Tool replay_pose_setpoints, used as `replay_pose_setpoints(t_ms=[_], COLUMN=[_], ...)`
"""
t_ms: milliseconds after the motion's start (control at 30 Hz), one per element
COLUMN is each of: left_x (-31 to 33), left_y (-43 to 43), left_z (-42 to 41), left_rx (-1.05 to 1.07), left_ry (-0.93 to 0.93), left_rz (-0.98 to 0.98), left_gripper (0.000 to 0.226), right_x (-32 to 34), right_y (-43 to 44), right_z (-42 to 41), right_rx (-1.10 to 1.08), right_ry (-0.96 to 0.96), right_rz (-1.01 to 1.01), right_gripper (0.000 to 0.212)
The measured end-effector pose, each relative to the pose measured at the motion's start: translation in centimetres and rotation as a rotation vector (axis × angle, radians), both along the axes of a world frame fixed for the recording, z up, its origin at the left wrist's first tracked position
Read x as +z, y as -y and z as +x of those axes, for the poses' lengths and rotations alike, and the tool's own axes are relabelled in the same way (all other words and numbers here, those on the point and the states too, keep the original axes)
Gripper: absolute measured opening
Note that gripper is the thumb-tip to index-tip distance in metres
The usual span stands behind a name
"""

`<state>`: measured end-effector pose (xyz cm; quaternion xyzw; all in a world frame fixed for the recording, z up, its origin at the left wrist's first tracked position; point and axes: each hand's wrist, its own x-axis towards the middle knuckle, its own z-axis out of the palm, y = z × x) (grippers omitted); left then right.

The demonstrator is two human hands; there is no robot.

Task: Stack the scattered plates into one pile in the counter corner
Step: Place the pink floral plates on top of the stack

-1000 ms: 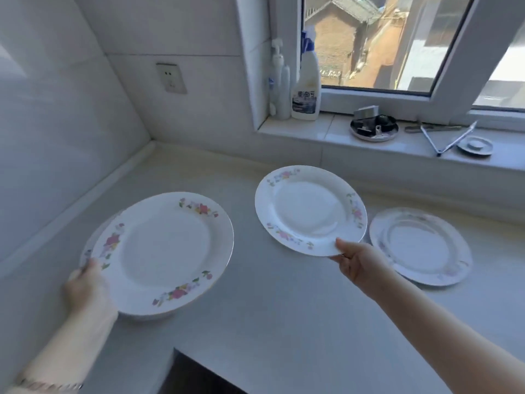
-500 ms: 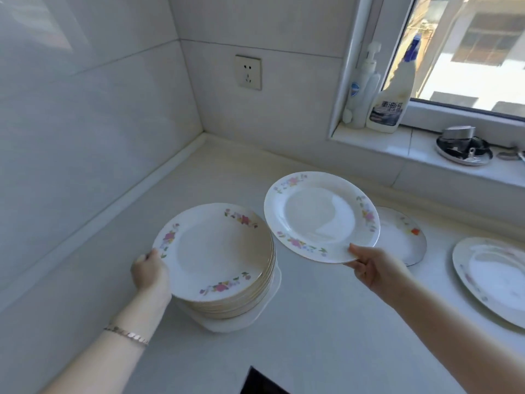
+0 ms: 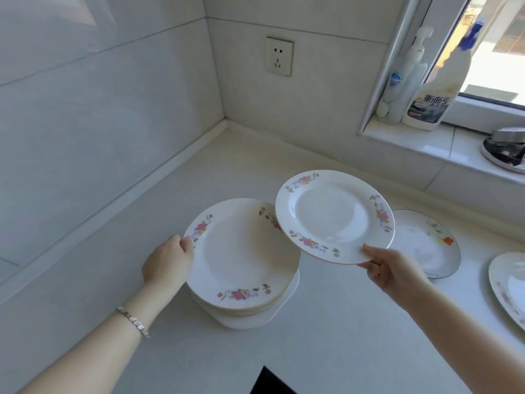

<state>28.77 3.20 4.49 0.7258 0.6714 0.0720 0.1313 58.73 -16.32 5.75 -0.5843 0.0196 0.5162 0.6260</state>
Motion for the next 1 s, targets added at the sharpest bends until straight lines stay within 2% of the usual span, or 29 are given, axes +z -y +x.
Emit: replay_pose_setpoints(t_ms=[133,267,333,400,467,533,700,1000], left_x=[0.2,-0.1,-0.7,-1.6,-2.0,-2.6,-2.8,-2.7], left_y=[-1.2,-1.2,-0.9,-0.6,0.5,2.0,2.9,3.3], left_z=[-0.7,-0.6,-0.2,0.1,0.4,0.7,1.5,1.4], left_rx=[-0.052,-0.075,-0.017,0.125,0.276,0.317,0.407,0.316], left_ry=[-0.177,-0.14,0.012,0.377,0.767,0.962,1.187,1.157], left_rz=[-0.021,-0.035,-0.043,-0.116,-0.226,-0.232,-0.246,-0.252], left_gripper=[0.043,0.035,0.031,0.028,0.044,0.054,0.054,0.053], right_x=[-0.3,-0.4,-0.2,0.0,0.1,0.1,0.4,0.4], right_y=[0.1,0.5,0.5,0.4,0.4,0.6,0.8,0.0], right_z=[-0.4,-0.5,-0.6,-0.8,-1.0,-1.2,-1.9,-4.2], right_rx=[0.001,-0.013,-0.014,-0.018,-0.018,-0.01,0.037,0.297], right_ry=[-0.021,-0.026,-0.026,-0.033,-0.034,-0.021,0.014,0.13], right_rz=[0.004,0.005,0.013,0.022,0.033,0.041,0.059,-0.009], right_gripper=[0.014,0.014,0.014,0.015,0.015,0.015,0.015,0.013])
